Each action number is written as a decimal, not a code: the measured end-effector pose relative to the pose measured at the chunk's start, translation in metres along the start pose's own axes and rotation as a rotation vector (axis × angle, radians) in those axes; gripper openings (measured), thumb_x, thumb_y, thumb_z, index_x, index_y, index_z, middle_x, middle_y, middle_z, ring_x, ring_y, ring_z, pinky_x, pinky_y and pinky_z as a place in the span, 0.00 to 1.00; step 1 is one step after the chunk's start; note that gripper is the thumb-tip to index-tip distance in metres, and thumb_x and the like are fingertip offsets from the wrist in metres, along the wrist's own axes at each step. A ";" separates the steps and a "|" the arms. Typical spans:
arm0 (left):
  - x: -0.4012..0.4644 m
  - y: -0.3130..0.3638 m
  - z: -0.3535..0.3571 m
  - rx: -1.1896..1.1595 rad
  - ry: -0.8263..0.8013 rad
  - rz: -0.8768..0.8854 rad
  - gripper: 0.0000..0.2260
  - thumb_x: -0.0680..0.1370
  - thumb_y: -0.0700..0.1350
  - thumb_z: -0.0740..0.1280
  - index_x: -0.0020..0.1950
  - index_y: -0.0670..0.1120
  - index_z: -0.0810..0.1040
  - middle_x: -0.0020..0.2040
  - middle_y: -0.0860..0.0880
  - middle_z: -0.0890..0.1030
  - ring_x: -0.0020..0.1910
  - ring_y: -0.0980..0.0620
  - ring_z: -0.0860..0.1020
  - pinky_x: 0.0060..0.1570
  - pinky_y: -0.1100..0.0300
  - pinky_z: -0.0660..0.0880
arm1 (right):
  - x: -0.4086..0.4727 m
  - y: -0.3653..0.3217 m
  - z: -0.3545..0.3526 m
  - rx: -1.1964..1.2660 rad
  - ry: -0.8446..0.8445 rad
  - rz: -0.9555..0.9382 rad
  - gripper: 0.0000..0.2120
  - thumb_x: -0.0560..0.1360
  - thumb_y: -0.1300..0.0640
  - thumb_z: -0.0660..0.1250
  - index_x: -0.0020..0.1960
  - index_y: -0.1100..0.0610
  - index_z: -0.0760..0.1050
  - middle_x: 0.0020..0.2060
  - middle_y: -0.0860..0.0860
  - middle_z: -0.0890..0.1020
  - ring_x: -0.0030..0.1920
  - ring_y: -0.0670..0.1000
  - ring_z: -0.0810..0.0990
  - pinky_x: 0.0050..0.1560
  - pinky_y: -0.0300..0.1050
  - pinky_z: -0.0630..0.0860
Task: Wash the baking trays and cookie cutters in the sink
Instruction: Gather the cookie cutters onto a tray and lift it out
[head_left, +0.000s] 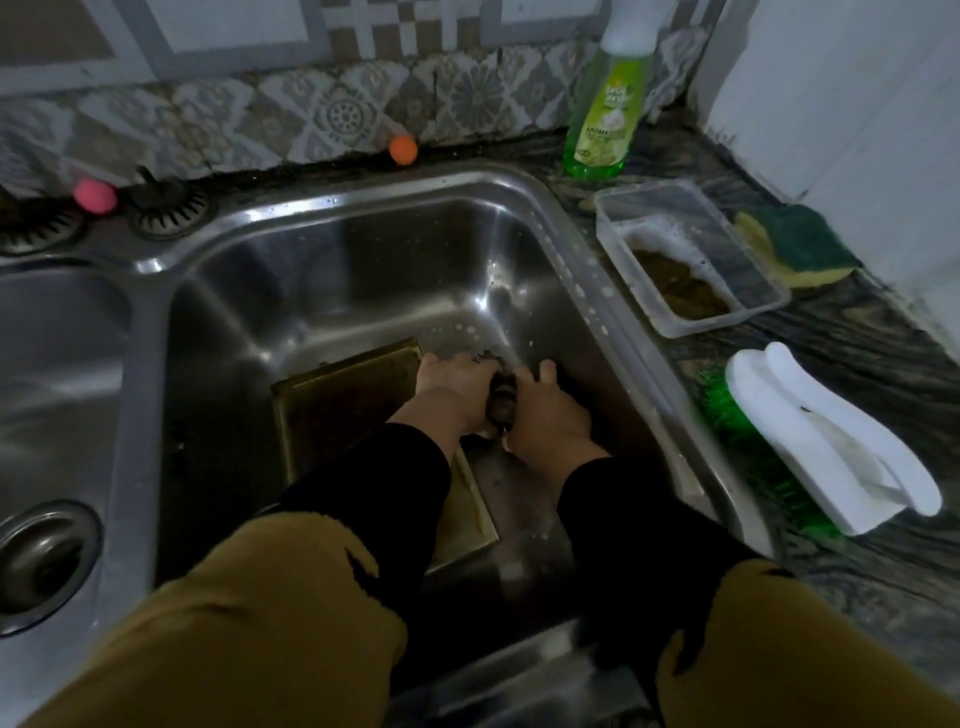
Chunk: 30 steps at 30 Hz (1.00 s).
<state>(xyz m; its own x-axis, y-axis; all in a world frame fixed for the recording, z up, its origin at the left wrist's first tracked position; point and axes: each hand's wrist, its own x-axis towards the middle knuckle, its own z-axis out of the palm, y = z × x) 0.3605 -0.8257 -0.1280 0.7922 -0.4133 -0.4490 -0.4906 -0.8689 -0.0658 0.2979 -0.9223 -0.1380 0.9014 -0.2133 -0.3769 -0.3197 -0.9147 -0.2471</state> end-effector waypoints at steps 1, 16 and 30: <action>-0.004 0.000 -0.006 -0.032 0.015 -0.015 0.35 0.70 0.60 0.73 0.72 0.54 0.62 0.67 0.46 0.70 0.66 0.46 0.69 0.65 0.48 0.64 | -0.001 0.001 -0.005 0.009 0.014 -0.016 0.35 0.70 0.55 0.72 0.71 0.52 0.58 0.71 0.56 0.54 0.61 0.61 0.73 0.53 0.53 0.74; -0.119 -0.066 -0.006 -0.393 0.139 -0.452 0.39 0.63 0.66 0.71 0.70 0.59 0.62 0.66 0.49 0.72 0.61 0.46 0.74 0.59 0.46 0.72 | -0.042 -0.072 -0.040 0.102 0.024 -0.391 0.32 0.72 0.59 0.69 0.72 0.47 0.61 0.71 0.51 0.65 0.69 0.56 0.67 0.67 0.52 0.67; -0.148 -0.087 0.042 -0.727 -0.011 -0.492 0.29 0.79 0.50 0.59 0.78 0.56 0.50 0.76 0.43 0.58 0.71 0.40 0.62 0.68 0.45 0.66 | -0.051 -0.067 -0.006 0.556 -0.175 -0.260 0.34 0.69 0.48 0.74 0.72 0.49 0.64 0.69 0.52 0.69 0.68 0.53 0.69 0.59 0.45 0.70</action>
<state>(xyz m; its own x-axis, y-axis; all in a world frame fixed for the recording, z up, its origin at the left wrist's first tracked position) 0.2704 -0.6775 -0.0934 0.8478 0.0536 -0.5277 0.2614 -0.9079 0.3278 0.2753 -0.8524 -0.0975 0.9238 0.0939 -0.3711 -0.2434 -0.6039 -0.7589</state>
